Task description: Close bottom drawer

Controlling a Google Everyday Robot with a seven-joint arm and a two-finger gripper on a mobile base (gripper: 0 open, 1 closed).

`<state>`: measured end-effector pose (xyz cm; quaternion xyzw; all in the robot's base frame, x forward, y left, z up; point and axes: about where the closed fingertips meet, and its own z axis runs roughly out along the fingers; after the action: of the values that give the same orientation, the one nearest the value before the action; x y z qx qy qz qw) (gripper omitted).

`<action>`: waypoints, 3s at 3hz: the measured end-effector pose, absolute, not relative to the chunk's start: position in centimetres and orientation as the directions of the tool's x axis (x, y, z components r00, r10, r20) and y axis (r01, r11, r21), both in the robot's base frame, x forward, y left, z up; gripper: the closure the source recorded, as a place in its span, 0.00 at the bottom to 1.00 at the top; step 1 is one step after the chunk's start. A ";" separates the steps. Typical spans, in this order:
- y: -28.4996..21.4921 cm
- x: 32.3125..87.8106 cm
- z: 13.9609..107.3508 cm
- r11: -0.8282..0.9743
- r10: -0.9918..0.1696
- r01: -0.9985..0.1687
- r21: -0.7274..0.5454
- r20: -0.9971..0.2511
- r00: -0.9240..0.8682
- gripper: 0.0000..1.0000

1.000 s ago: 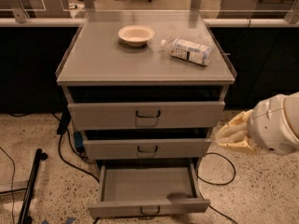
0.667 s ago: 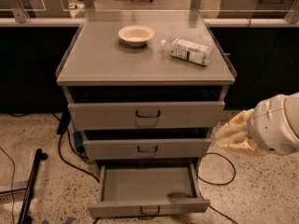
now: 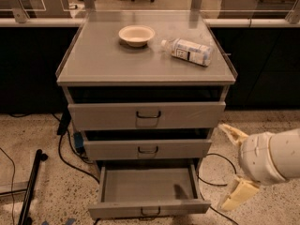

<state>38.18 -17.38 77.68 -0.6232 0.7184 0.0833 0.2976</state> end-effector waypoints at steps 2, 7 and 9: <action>-14.8 37.8 67.5 0.137 -0.835 -0.948 -0.289 -0.549 0.046 0.00; -12.8 40.4 58.5 0.155 -0.861 -0.949 -0.275 -0.508 0.006 1.00; -15.1 41.4 51.4 0.184 -0.897 -0.938 -0.293 -0.441 -0.038 1.00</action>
Offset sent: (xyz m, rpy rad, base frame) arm -0.0004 0.0510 -0.1671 0.0380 -0.0753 0.1250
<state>41.38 -15.13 51.45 -0.6375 0.7195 0.0381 0.2728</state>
